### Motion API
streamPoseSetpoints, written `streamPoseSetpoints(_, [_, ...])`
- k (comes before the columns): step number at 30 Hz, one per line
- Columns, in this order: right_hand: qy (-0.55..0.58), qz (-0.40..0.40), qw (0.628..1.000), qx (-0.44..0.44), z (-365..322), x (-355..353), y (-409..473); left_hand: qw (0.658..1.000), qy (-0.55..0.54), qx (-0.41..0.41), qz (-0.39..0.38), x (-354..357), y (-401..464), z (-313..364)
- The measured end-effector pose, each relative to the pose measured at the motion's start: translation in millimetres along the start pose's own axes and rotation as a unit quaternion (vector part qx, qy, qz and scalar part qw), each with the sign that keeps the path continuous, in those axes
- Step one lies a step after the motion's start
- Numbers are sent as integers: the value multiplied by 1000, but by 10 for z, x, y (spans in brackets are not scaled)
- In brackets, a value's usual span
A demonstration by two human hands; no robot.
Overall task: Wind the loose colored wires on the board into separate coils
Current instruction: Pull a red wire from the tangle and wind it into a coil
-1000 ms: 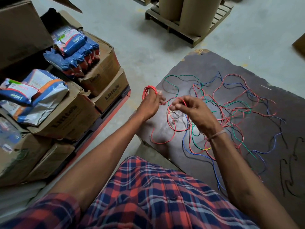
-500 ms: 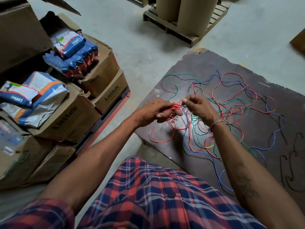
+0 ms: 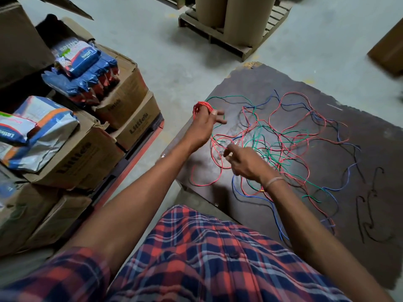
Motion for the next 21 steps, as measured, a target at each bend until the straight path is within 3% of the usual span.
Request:
streamPoseSetpoints(2, [-33, 32, 999, 6, 99, -196, -5, 985, 173, -9, -22, 86, -44, -73])
streamPoseSetpoints(5, [-82, 47, 995, 22, 291, -414, -15, 924, 371, -13, -87, 237, -145, -218])
streamPoseSetpoints(6, [-108, 54, 992, 33, 378, -478, -18, 907, 409, -5, -99, 249, -185, -245])
streamPoseSetpoints(8, [-160, 72, 983, 60, 552, -596, -22, 904, 404, 15, -139, 258, -278, -279])
streamPoseSetpoints(13, [-189, 86, 976, 60, 740, -564, 49, 951, 173, -63, -248, 288, -490, -234])
streamPoseSetpoints(15, [-174, 101, 978, 50, 702, -484, 76, 951, 34, -84, -295, 339, -549, -164])
streamPoseSetpoints(18, [-176, 117, 976, 57, 628, -383, 96, 915, -202, -124, -327, 350, -564, -28])
streamPoseSetpoints(21, [-156, 115, 980, 55, 511, -249, 117, 848, -411, -158, -296, 332, -479, 84])
Point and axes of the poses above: each hand's wrist, its own y-axis towards the middle knuckle, its own x-axis out of the palm, z = x × y, the point moved 8 cm from there along y, towards the middle knuckle, and after that the axes turned 8 degrees about -x, right-handed, at the moved point
